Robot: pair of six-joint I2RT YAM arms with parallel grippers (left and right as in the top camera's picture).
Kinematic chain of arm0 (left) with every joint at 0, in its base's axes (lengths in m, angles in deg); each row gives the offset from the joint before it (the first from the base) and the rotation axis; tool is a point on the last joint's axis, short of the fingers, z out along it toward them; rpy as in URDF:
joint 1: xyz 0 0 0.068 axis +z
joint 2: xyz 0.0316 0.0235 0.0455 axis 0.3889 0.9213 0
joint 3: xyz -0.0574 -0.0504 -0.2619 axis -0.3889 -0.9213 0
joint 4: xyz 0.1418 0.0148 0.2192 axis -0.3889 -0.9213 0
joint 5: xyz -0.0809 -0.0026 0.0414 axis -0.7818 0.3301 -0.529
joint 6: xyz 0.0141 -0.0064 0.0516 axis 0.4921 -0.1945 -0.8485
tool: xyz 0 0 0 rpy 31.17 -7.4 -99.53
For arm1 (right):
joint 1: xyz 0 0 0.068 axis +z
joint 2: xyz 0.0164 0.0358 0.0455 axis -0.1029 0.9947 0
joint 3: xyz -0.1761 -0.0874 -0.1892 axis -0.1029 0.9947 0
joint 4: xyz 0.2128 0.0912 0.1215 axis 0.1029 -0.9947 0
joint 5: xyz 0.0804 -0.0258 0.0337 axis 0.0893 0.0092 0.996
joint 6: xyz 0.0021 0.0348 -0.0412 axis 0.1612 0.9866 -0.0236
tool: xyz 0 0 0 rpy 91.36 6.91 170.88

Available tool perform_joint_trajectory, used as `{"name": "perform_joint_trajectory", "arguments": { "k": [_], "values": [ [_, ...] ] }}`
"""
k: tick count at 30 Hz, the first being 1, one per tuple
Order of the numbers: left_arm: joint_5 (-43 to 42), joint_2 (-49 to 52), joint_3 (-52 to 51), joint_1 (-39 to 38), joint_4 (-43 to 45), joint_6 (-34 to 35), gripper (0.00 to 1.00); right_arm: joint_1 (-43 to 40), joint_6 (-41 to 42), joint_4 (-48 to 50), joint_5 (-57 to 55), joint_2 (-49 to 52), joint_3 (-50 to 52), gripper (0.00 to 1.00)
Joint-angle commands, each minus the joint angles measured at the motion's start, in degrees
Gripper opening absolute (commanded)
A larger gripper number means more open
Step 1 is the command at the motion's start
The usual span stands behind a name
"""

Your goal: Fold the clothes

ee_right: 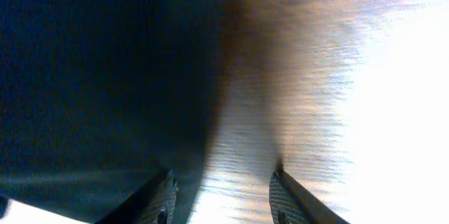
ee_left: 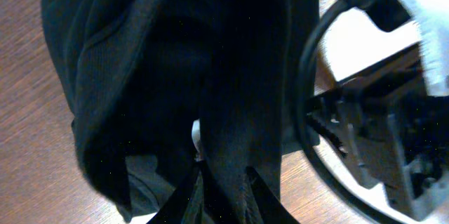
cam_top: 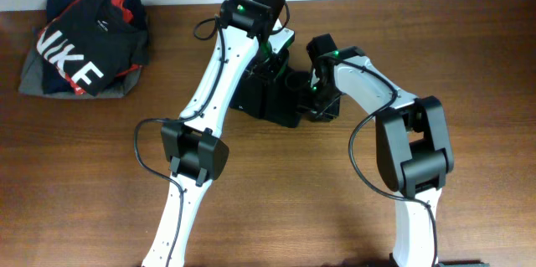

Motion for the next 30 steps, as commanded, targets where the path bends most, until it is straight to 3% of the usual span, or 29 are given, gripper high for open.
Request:
{"name": "perform_joint_trajectory", "arguments": {
  "k": [1, 10, 15, 19, 21, 22, 26, 27, 30],
  "values": [
    [-0.79, 1.2, 1.09, -0.22, 0.17, -1.31, 0.2, -3.69, -0.02, -2.97, -0.09, 0.7, -2.58, 0.48],
    [-6.25, 0.76, 1.84, -0.22, 1.38, -1.77, 0.2, -12.57, -5.57, -13.46, 0.2, -2.69, -9.66, 0.5],
    [-6.25, -1.77, 7.02, -0.15, 1.31, -1.75, 0.22, -14.38, -7.89, -15.56, 1.97, -5.35, -11.67, 0.65],
    [-5.7, -4.37, 11.61, 0.07, 1.01, -1.4, 0.31, -13.9, -12.79, -15.65, 10.47, -7.85, -13.05, 0.76],
    [-1.01, -5.95, 13.27, 0.9, 1.27, 2.62, 0.33, -12.9, -14.88, -15.39, 14.1, -8.61, -13.6, 0.81],
    [1.49, -6.54, 13.77, 1.49, 1.38, 4.68, 0.38, -12.28, -15.04, -15.17, 14.69, -8.72, -13.81, 0.82],
    [5.73, -8.11, 14.97, 6.47, 1.14, 8.17, 0.85, -9.07, -14.73, -11.89, 14.93, -8.81, -14.23, 0.84],
    [5.64, -8.17, 14.97, 8.09, 0.59, 8.85, 0.93, -8.02, -14.49, -10.29, 14.97, -8.81, -14.23, 0.85],
    [5.03, -8.09, 14.84, 12.79, -1.81, 10.56, 0.99, -5.46, -13.9, -6.14, 14.91, -8.79, -14.23, 0.88]
  ]
}}
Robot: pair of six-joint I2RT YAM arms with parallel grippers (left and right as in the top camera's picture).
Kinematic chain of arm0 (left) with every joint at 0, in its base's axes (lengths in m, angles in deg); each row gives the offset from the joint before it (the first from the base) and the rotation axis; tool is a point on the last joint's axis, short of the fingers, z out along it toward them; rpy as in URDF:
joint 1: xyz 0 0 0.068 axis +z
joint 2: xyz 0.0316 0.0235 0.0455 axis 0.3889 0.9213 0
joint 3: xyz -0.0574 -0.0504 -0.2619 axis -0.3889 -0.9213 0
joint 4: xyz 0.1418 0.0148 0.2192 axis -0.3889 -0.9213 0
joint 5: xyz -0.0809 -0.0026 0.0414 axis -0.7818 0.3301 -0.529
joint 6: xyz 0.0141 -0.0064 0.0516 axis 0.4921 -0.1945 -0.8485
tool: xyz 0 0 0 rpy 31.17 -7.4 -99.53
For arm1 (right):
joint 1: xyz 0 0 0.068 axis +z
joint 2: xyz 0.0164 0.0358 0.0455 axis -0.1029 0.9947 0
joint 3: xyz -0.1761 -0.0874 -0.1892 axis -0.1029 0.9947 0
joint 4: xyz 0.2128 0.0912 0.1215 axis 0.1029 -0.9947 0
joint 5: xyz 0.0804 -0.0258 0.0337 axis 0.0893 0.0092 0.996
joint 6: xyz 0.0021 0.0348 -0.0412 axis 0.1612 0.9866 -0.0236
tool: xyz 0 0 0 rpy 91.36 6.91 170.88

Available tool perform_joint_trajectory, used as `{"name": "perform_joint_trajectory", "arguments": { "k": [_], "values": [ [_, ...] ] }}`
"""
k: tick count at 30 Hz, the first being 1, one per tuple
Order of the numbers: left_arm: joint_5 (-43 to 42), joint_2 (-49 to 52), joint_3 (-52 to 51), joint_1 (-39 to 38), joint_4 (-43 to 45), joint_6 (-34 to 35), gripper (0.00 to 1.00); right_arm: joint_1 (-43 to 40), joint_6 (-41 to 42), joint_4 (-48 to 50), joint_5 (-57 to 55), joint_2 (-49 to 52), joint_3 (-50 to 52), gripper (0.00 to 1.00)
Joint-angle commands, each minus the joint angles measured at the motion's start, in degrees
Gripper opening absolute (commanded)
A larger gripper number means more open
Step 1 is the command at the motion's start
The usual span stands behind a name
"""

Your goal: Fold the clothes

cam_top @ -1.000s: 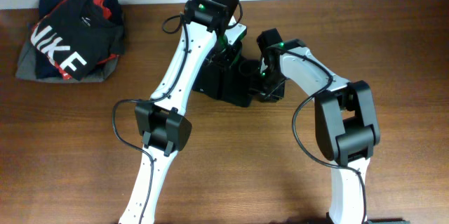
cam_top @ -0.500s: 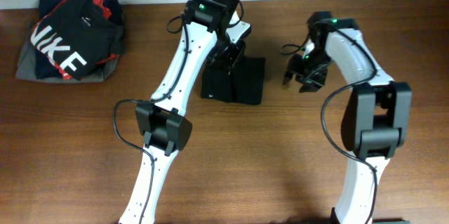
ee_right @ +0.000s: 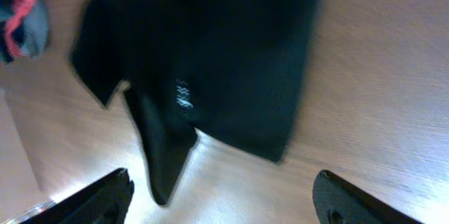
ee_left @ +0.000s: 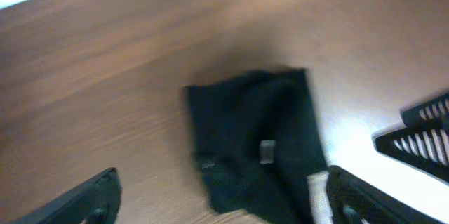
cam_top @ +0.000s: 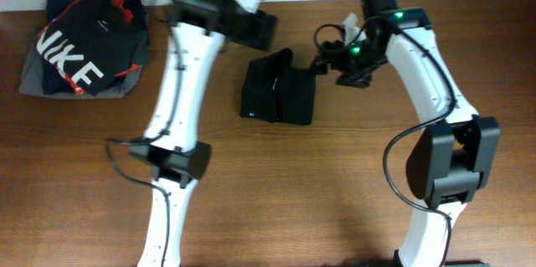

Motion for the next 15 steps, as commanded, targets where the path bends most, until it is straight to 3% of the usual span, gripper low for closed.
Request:
{"name": "perform_joint_trajectory", "arguments": {
  "k": [1, 6, 15],
  "values": [
    [1.62, -0.79, 0.39, 6.69, -2.27, 3.52, 0.99, 3.61, -0.61, 3.41, 1.77, -1.09, -0.83, 0.89],
    [1.64, -0.7, -0.04, 12.22, -3.96, 3.52, 0.99, 7.19, 4.72, 5.2, -7.08, -0.55, -0.81, 0.9],
    [1.68, -0.44, -0.26, 14.12, -3.96, 3.37, 0.99, 11.17, 5.57, 6.73, -7.39, 3.5, -0.81, 0.88]
  ]
}}
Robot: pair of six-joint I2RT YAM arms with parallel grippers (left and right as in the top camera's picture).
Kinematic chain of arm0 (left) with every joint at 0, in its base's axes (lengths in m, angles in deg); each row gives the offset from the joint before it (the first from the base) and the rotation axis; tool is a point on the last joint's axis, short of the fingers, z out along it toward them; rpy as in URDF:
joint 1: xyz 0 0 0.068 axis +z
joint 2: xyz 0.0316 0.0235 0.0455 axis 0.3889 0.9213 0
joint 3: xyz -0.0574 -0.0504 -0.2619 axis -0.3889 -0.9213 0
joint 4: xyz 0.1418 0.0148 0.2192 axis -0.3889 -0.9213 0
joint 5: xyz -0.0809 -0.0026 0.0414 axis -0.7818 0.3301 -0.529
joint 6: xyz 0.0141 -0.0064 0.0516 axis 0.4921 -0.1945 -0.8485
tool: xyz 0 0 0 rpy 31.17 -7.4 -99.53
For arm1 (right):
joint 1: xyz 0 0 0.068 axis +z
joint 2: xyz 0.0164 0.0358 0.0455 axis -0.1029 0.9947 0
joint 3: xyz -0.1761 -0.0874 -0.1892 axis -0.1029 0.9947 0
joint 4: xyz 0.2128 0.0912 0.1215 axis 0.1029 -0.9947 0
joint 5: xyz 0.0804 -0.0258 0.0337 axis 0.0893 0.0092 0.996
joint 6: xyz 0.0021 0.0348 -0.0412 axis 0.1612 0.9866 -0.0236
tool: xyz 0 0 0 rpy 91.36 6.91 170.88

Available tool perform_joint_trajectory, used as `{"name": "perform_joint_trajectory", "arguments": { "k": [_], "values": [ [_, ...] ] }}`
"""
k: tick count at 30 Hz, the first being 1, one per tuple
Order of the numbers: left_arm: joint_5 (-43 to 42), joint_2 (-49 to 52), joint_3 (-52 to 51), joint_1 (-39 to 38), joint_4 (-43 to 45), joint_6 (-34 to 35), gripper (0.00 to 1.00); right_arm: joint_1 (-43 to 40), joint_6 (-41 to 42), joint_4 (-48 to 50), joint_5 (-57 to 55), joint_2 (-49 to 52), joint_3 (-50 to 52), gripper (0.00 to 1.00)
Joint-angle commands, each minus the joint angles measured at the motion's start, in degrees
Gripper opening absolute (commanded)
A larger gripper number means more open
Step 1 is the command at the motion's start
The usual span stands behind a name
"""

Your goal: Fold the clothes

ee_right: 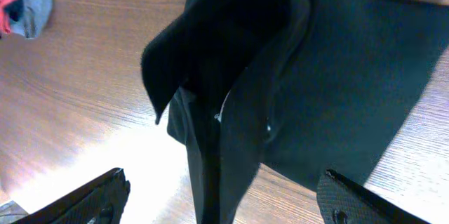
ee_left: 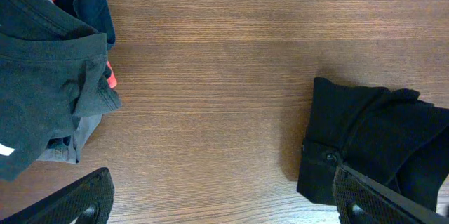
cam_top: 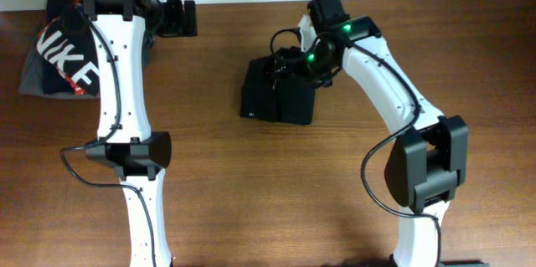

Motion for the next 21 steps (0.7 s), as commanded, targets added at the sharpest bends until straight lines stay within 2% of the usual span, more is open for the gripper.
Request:
{"name": "perform_joint_trajectory", "arguments": {
  "k": [1, 7, 13, 15, 18, 21],
  "values": [
    [0.2, -0.11, -0.2, -0.2, -0.09, 0.55, 0.99, 0.98, 1.86, 0.5, -1.62, 2.23, -0.81, 0.88],
    [0.17, -0.11, -0.2, -0.26, -0.09, 0.55, 0.99, 0.96, 3.04, 1.92, -1.64, 3.87, -0.81, 0.77],
    [0.17, 0.11, -0.2, -0.26, -0.09, 0.57, 0.99, 0.96, 4.02, 3.63, -1.66, 5.11, -0.81, 0.41],
    [0.17, 0.2, -0.2, -0.26, -0.09, 0.57, 0.99, 0.96, 4.81, 4.04, -1.62, 5.77, -0.81, 0.32],
    [0.15, 0.55, -0.2, -0.26, -0.09, 0.57, 0.99, 0.96, 5.81, 4.46, -1.68, 6.51, -0.81, 0.23],
    [0.17, 0.9, -0.2, -0.26, -0.09, 0.55, 0.99, 0.85, 6.32, 4.61, -3.48, 6.71, -0.81, 0.04]
  ]
}}
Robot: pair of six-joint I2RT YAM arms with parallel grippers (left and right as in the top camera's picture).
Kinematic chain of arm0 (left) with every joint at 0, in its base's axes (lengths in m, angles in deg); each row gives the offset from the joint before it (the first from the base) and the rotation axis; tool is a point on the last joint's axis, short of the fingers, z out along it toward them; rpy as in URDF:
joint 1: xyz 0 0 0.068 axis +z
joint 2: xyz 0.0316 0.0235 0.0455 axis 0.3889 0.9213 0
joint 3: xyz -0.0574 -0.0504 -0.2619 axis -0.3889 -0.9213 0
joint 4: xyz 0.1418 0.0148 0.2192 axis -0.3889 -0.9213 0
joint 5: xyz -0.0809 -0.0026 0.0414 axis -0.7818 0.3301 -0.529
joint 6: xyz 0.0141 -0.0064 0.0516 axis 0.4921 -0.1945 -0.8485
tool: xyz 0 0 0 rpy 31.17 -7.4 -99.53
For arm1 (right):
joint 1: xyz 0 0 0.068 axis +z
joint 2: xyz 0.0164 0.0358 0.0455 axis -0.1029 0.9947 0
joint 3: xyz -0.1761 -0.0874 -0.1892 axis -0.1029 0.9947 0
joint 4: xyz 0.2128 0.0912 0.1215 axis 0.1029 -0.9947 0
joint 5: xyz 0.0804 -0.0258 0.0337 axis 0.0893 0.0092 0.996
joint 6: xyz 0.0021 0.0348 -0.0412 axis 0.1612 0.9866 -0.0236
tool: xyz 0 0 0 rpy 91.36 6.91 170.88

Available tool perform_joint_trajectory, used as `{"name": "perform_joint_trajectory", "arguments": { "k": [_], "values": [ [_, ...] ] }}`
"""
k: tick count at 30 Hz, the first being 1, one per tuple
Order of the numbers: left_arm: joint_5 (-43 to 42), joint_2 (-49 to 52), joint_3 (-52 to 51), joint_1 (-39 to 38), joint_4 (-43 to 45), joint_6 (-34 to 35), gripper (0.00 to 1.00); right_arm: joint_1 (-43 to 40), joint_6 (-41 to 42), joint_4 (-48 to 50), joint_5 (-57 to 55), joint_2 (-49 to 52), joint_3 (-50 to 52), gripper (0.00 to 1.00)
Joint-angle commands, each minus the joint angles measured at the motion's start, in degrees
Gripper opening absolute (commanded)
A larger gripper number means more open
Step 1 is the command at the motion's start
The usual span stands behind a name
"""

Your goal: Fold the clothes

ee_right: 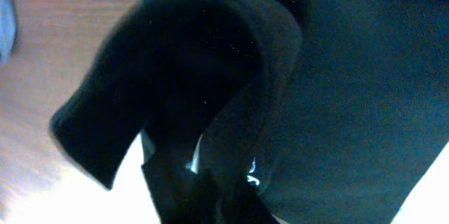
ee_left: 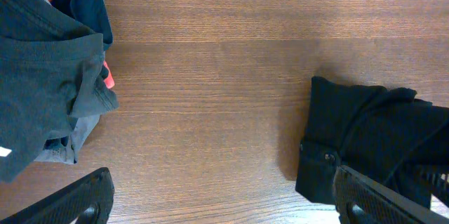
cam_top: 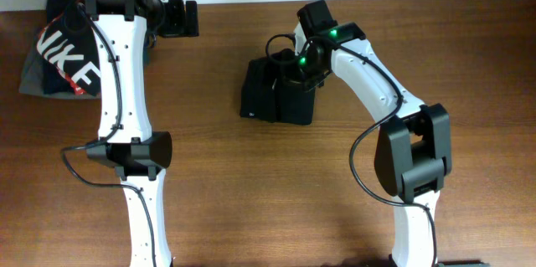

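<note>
A black garment (cam_top: 276,93) lies folded into a small block in the middle of the wooden table; the left wrist view shows it at the right edge (ee_left: 365,143). My right gripper (cam_top: 294,72) is down on its upper right part. In the right wrist view the jaws are together on a raised fold of the black cloth (ee_right: 210,97), and that gripper (ee_right: 223,203) is shut on it. My left gripper (cam_top: 179,17) is at the far left back of the table, wide open (ee_left: 224,206) and holding nothing.
A heap of clothes (cam_top: 79,45) with a black shirt lettered in white and red on top lies at the back left corner, also in the left wrist view (ee_left: 45,76). The white wall runs along the table's far edge.
My right gripper was open over the raised fold of the black garment; now it is lower and shut on that fold. The left arm and the heap have not moved.
Both grippers were at the black garment mid-table, the left one closed on its cloth. Then both stood off it, open, with the garment lying as a folded block. Then the left was near the heap and the right open above the block, where it now grips a fold.
</note>
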Motion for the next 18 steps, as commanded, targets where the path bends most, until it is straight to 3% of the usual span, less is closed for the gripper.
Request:
{"name": "perform_joint_trajectory", "arguments": {
  "k": [1, 12, 18],
  "values": [
    [0.15, 1.05, -0.2, -0.02, -0.07, 0.55, 0.99, 0.11, 1.55, 0.13, -2.86, 1.31, -0.98, 0.04],
    [-0.28, 2.86, -0.31, -0.02, -0.07, 0.57, 0.99, -3.21, -1.75, -11.74, -5.01, 0.68, -16.04, 0.04],
    [-0.31, 3.58, -0.42, -0.02, -0.07, 0.57, 0.99, -4.98, -1.95, -16.5, -8.81, 0.7, -17.46, 0.04]
  ]
}}
